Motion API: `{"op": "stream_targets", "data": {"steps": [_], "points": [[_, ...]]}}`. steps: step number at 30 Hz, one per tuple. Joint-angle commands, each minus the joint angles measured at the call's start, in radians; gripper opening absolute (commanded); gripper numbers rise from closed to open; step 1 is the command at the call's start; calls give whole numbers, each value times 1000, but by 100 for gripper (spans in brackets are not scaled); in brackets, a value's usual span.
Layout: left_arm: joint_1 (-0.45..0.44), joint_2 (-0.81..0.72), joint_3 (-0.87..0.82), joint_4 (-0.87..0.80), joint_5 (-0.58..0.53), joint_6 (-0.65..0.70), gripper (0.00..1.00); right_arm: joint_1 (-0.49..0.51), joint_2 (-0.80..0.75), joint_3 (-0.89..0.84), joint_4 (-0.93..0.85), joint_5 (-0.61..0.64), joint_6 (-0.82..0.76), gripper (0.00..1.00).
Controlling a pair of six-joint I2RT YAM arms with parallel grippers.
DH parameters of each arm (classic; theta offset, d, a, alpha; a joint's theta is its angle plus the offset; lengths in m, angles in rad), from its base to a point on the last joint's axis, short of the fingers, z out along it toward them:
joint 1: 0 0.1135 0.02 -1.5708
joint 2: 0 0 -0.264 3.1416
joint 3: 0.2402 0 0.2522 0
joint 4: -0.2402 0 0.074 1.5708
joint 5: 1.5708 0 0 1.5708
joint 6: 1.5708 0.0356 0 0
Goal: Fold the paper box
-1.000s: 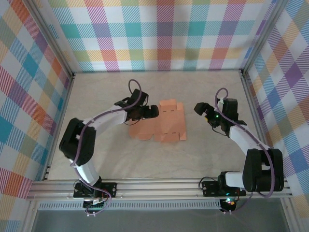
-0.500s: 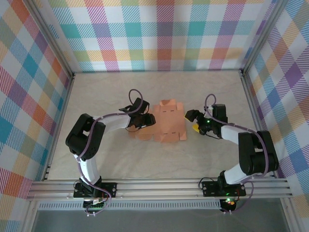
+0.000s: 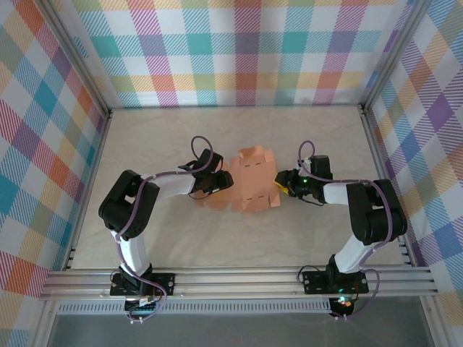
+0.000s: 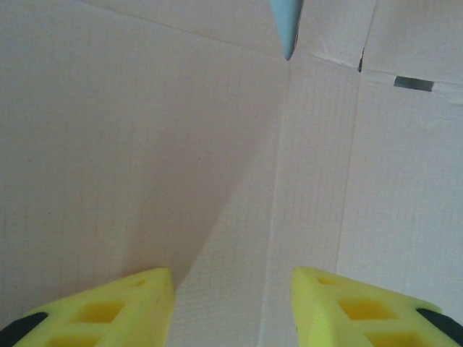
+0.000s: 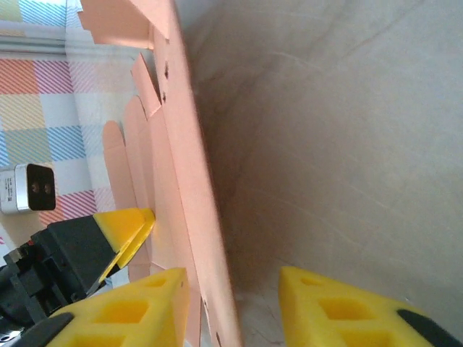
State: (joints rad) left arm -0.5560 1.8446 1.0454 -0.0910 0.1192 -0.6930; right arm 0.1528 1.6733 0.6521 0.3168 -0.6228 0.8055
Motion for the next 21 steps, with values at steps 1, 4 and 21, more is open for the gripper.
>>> {"op": "stream_targets", "data": {"steps": [1, 4, 21], "points": [[4, 4, -34, -36, -13, -16, 49, 11, 23, 35, 33, -28, -12, 23], [4, 1, -33, -41, -13, -15, 49, 11, 26, 39, 30, -22, -18, 10], [4, -8, -34, -46, -13, -10, 51, 13, 38, 70, -24, -10, -74, 9]]}}
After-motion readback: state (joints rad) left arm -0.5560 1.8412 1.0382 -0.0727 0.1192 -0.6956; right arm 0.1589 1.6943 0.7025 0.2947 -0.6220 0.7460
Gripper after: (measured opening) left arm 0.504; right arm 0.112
